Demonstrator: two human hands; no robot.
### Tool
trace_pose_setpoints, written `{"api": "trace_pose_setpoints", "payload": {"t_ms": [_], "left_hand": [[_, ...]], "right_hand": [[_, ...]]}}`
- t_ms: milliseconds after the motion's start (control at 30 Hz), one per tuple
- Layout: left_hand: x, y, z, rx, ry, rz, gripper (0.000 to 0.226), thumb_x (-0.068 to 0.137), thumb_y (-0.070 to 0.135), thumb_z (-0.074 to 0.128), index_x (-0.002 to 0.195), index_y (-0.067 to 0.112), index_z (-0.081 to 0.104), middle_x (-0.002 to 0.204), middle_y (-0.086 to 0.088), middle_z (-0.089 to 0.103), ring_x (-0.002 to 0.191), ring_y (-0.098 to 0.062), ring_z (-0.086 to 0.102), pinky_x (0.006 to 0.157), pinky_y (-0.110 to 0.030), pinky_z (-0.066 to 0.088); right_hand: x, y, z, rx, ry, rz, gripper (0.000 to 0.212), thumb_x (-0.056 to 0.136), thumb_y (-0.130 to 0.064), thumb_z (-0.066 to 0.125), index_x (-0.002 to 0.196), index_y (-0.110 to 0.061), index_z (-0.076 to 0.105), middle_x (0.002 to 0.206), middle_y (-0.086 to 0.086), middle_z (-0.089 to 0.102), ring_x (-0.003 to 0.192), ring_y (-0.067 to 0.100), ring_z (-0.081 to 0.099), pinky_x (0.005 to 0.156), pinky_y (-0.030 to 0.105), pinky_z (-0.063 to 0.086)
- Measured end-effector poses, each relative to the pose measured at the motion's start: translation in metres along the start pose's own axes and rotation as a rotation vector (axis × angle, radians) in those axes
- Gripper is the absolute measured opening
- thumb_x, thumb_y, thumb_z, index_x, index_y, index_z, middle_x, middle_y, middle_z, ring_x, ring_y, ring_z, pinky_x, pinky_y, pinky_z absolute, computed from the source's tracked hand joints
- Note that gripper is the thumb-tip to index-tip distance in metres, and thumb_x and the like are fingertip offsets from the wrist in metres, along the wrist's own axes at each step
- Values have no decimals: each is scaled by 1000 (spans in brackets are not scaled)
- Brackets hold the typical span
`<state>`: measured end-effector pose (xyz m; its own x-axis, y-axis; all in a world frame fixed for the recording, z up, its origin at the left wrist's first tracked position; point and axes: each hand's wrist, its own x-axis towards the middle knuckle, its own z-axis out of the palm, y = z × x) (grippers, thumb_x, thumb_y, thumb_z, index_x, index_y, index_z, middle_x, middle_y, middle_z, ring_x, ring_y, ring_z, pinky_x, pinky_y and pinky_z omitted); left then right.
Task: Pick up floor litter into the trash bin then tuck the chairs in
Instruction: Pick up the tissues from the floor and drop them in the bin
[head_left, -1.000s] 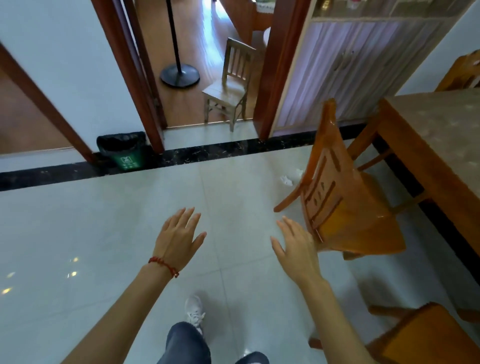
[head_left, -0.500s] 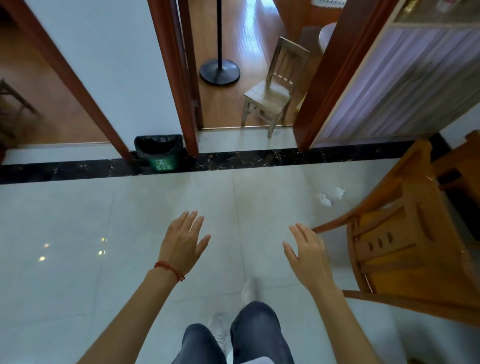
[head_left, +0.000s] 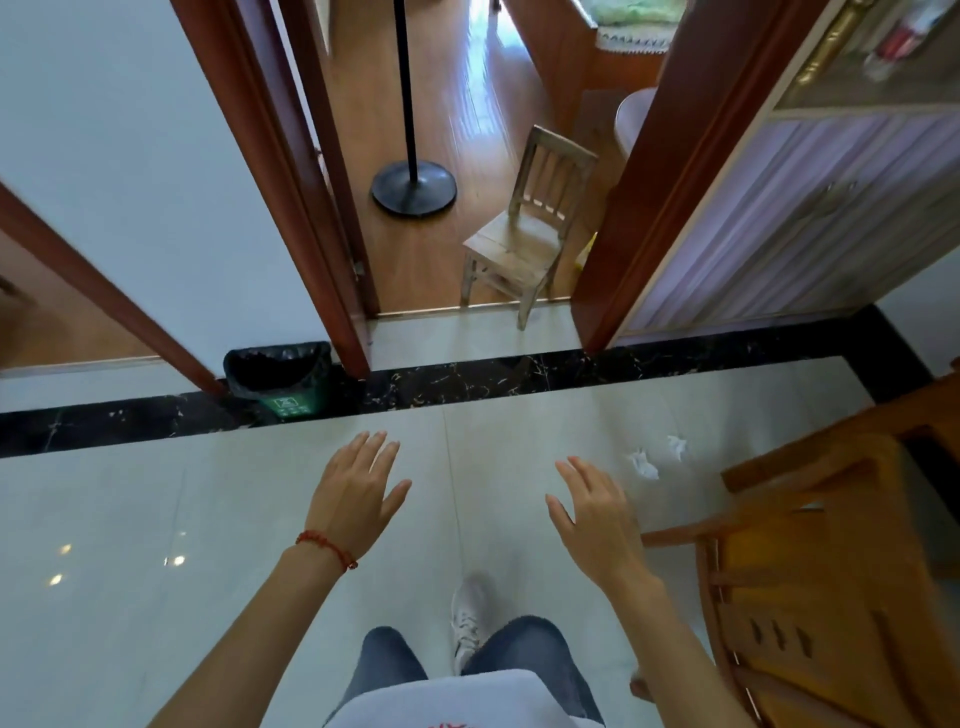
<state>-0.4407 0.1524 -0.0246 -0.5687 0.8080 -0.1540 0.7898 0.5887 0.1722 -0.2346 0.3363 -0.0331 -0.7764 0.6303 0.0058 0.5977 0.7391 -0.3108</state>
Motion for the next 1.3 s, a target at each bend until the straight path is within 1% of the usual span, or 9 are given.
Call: {"api": "trace_pose_setpoints", "payload": {"t_ms": [367, 500, 633, 733, 867, 933, 1033, 1200, 1300], "left_hand": [[144, -1, -26, 15, -7, 186, 77, 95, 51, 7, 110, 1, 64, 113, -18, 65, 106, -35, 61, 88, -48, 49], [207, -3, -38, 36, -46, 293, 64, 92, 48, 24, 108, 1, 64, 110, -18, 66, 104, -35, 62, 85, -48, 50], [271, -8, -49, 67, -69, 429, 71, 94, 50, 11, 110, 3, 62, 111, -17, 66, 103, -36, 62, 83, -47, 51], [310, 0, -52, 84, -98, 537, 58, 90, 46, 28, 111, 3, 61, 113, -18, 64, 105, -37, 61, 83, -48, 51], [348, 27, -54, 131, -81, 732, 49, 83, 40, 43, 112, 4, 61, 113, -17, 65, 105, -36, 61, 83, -47, 51], [360, 47, -52, 136, -55, 825, 44, 81, 35, 60, 112, 4, 62, 113, -17, 65, 105, -36, 61, 84, -48, 50], [374, 81, -48, 134, -88, 947, 53, 69, 29, 78, 111, 2, 63, 111, -17, 66, 103, -37, 62, 83, -49, 51], [395, 140, -30, 139, -164, 1094, 49, 75, 33, 72, 112, 2, 62, 115, -16, 64, 109, -35, 59, 86, -49, 49], [408, 176, -22, 185, -213, 1141, 52, 84, 42, 42, 113, 4, 62, 117, -14, 64, 111, -33, 59, 87, -48, 49]], "right_hand": [[105, 15, 9, 25, -25, 131, 41, 78, -26, 61, 112, -4, 61, 111, 16, 66, 99, 32, 65, 82, 45, 53], [138, 15, 12, 36, -17, 262, 42, 74, -21, 72, 110, -3, 62, 108, 16, 67, 95, 32, 66, 77, 44, 54], [169, 8, 14, 40, 2, 419, 41, 80, -33, 51, 108, -5, 64, 107, 12, 68, 96, 28, 67, 77, 41, 54], [181, 7, 16, 85, 72, 538, 43, 85, -33, 45, 111, -4, 64, 112, 15, 67, 102, 30, 65, 83, 41, 52], [181, 7, 12, 185, 140, 747, 45, 92, -25, 53, 132, -5, 47, 138, 14, 48, 128, 29, 44, 106, 39, 33], [176, 10, 8, 197, 167, 836, 46, 93, -27, 51, 134, -7, 45, 141, 12, 45, 131, 26, 41, 107, 36, 32], [166, 18, 1, 198, 192, 953, 47, 93, -32, 49, 134, -9, 45, 142, 9, 44, 131, 25, 41, 105, 33, 33], [150, 43, -8, 212, 237, 1124, 46, 93, -35, 48, 134, -13, 45, 141, 6, 46, 129, 21, 42, 103, 29, 35], [150, 65, -12, 218, 272, 1193, 46, 93, -34, 49, 133, -12, 46, 141, 7, 46, 128, 23, 44, 101, 31, 38]]}}
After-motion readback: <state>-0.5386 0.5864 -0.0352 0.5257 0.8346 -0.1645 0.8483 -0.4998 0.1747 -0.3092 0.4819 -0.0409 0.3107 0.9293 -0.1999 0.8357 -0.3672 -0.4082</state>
